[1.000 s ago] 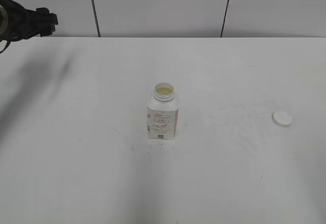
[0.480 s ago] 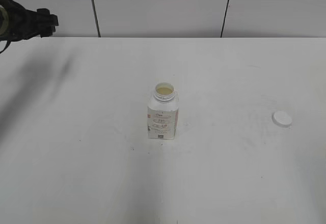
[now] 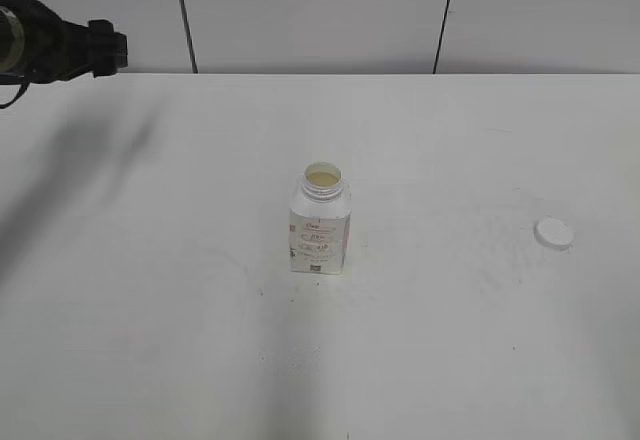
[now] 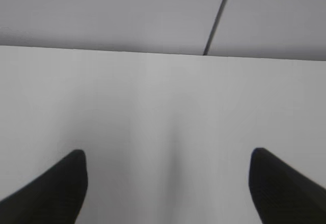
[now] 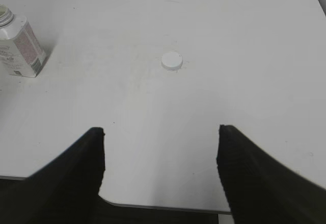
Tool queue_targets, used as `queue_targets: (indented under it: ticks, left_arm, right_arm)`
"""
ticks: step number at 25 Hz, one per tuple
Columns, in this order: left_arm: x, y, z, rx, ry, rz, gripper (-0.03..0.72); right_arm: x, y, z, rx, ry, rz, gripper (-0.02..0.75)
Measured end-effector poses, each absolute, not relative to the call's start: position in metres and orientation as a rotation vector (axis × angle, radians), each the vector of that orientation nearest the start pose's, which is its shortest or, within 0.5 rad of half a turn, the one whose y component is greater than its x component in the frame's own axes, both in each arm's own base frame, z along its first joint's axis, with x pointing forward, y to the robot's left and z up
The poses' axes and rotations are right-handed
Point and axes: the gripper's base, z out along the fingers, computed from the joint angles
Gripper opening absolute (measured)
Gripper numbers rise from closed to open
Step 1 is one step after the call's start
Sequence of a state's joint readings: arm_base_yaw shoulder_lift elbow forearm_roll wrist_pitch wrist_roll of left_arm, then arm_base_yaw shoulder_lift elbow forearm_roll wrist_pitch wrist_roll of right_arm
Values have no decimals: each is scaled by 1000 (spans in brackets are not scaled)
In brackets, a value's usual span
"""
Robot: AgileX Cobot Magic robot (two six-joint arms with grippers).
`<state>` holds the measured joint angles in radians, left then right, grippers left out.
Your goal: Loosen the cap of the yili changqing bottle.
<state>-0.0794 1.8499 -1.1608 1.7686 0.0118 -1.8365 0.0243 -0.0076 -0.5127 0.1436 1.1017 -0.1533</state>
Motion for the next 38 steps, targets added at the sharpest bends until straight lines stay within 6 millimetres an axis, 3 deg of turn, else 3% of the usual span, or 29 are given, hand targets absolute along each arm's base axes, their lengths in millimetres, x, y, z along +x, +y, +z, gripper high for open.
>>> queue_targets:
  ticks: [6,12,20,26,31,38]
  left_arm:
    - [407,-38,208,35,2178,-149,588]
    - [403,-44,220,60,2152,-69,588]
    - [385,-35,239,-23,2229,39,588]
    - [360,-39,266,12,2332,41,587]
    - [330,-32,279,-15,2559,82,587]
    - [293,-36,300,19,2727,-16,587]
  right_arm:
    - [-10,11,278,-194,2049,92,545]
    - [-10,11,278,-194,2049,92,545]
    - [-10,11,278,-194,2048,93,545]
    - [-10,11,278,-194,2048,94,545]
    - [-10,12,278,-195,2048,95,545]
    - [-10,12,278,-195,2048,95,545]
